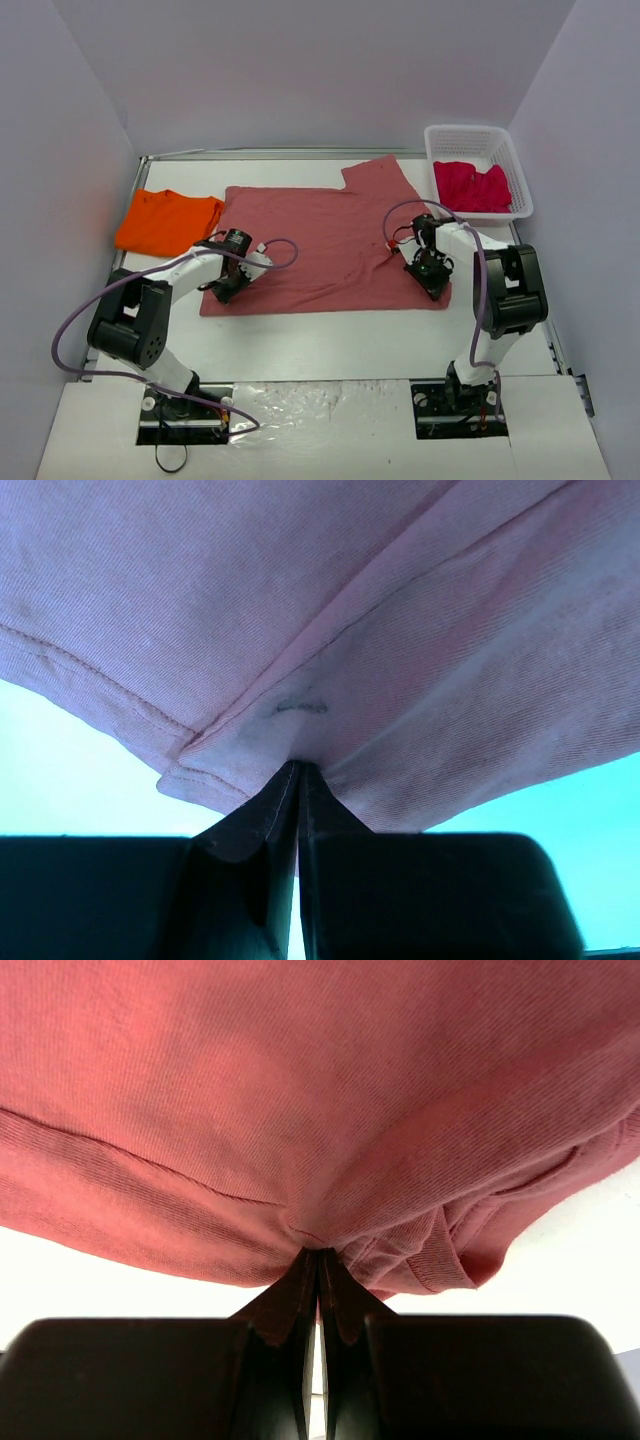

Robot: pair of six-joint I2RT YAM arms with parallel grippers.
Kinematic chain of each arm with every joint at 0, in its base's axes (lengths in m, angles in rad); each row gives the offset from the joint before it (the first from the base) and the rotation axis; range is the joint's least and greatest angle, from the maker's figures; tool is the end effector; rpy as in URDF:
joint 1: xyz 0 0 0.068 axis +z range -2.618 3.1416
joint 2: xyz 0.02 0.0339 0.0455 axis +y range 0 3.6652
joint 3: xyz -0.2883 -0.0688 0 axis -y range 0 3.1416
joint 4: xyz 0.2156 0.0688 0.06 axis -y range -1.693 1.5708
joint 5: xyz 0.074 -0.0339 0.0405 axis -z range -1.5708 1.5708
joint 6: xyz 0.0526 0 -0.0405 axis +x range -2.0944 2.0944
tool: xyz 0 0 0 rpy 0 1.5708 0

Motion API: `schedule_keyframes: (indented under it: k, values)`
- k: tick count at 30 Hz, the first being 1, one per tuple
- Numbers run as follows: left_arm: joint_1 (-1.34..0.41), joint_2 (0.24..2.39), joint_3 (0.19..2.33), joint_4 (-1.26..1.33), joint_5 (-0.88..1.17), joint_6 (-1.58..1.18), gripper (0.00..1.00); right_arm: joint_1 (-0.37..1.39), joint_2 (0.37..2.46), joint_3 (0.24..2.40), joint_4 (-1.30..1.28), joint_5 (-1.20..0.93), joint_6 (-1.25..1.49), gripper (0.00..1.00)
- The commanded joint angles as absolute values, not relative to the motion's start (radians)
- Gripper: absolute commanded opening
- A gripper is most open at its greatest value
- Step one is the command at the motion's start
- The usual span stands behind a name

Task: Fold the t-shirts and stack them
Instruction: Fold the flattened tshirt in 1/3 of the way, then grap the side of the flattened tshirt furthest away from the robot with both arms

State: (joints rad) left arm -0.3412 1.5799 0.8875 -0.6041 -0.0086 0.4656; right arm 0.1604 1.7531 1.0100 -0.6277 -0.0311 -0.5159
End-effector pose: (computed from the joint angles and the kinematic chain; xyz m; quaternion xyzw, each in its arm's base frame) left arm 0.2463 -0.0870 0.1885 0.3883 0.9113 0.0128 0.1362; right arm 0.2927 0.0490 0.1713 -0.3315 0.9380 -0.0024 0.1010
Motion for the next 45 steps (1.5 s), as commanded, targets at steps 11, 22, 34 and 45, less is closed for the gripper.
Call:
schedule_keyframes:
  k: [11, 22, 34, 45]
  values:
    - [-0.383, 1.534, 0.839, -0.767, -0.041, 0.505, 0.02, 0.138, 1.812, 0.948, -0.723, -0.008, -0.575, 0.0]
    - [-0.399, 1.549, 0.848, -0.782, -0.057, 0.496, 0.02, 0.141, 1.786, 0.959, -0.767, -0.025, -0.589, 0.0]
    - [-0.396, 1.5, 1.406, -1.023, -0.012, 0.477, 0.06, 0.144, 1.807, 1.468, -1.038, -0.164, -0.591, 0.19]
    - [-0.336, 1.637, 1.578, -0.758, -0.065, 0.4, 0.08, 0.146, 2.034, 1.9, -0.927, -0.146, -0.513, 0.18]
